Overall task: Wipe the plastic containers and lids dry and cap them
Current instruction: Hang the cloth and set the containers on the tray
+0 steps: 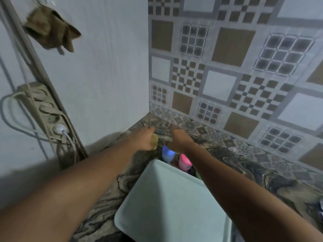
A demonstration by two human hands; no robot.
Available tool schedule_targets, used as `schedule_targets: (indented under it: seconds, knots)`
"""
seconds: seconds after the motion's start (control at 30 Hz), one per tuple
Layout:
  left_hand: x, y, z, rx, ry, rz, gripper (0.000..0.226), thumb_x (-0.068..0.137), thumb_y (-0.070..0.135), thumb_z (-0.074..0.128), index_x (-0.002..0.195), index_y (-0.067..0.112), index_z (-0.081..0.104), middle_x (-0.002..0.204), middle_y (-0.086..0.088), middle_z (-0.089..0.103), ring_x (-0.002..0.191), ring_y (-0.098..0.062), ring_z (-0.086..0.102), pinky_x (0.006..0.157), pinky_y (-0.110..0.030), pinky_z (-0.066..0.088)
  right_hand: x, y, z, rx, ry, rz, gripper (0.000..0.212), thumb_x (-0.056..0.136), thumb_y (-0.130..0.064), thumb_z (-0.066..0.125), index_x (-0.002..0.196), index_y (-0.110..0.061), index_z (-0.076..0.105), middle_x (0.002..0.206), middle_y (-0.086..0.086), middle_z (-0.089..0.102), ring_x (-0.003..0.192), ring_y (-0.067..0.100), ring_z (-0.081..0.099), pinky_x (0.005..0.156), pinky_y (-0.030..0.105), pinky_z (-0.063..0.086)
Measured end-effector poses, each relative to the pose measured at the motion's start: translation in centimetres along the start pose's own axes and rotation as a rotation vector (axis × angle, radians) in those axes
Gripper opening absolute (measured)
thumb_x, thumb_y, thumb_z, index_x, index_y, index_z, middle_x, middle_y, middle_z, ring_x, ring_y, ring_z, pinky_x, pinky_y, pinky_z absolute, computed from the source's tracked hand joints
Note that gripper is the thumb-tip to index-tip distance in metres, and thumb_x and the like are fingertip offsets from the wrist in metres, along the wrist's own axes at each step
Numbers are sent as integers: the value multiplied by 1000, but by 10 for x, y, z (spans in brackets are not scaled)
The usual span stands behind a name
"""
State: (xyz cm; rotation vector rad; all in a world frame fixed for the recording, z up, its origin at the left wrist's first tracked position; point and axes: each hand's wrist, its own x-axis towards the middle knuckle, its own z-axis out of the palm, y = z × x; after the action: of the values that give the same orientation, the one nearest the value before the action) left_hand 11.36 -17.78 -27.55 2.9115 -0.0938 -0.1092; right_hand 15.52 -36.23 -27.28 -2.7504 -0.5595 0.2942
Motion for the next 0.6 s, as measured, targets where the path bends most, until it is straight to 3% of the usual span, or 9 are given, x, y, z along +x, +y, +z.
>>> schedule_targets:
  seconds: [0.13,0.3,0.37,0.47,0.6]
  knots:
    - [26,-18,25,-14,-98,-55,114,66,44,88,150,4,23,151,-23,35,139,-36,37,107,-36,37,13,14,26,-155,-104,5,81,82,-51,74,147,-15,42,137,20,58,128,39,56,102,54,49]
    - [51,-39,47,-92,-196,-43,123,63,39,92,157,14,17,158,-19,31,143,-37,35,111,-43,37,24,25,43,-212,-171,-7,90,71,-48,84,146,-19,43,141,14,55,129,36,55,104,59,46]
    - [57,-45,54,-120,-200,-30,119,64,40,91,157,20,19,155,-17,39,138,-37,42,108,-45,42,28,27,46,-241,-175,-39,87,73,-46,85,145,-18,46,142,12,56,129,35,55,103,54,49]
    - [60,-46,58,-166,-131,-14,94,70,39,86,147,22,35,136,-19,56,119,-38,58,91,-41,50,31,32,50,-242,-171,-83,75,80,-37,81,143,-13,49,140,15,57,127,35,56,98,42,49]
    - [62,-46,63,-182,-69,0,69,77,21,82,135,14,45,120,-23,59,105,-39,61,73,-33,39,34,34,52,-194,-154,-102,68,80,-31,81,137,-5,53,132,19,62,120,37,59,91,36,48]
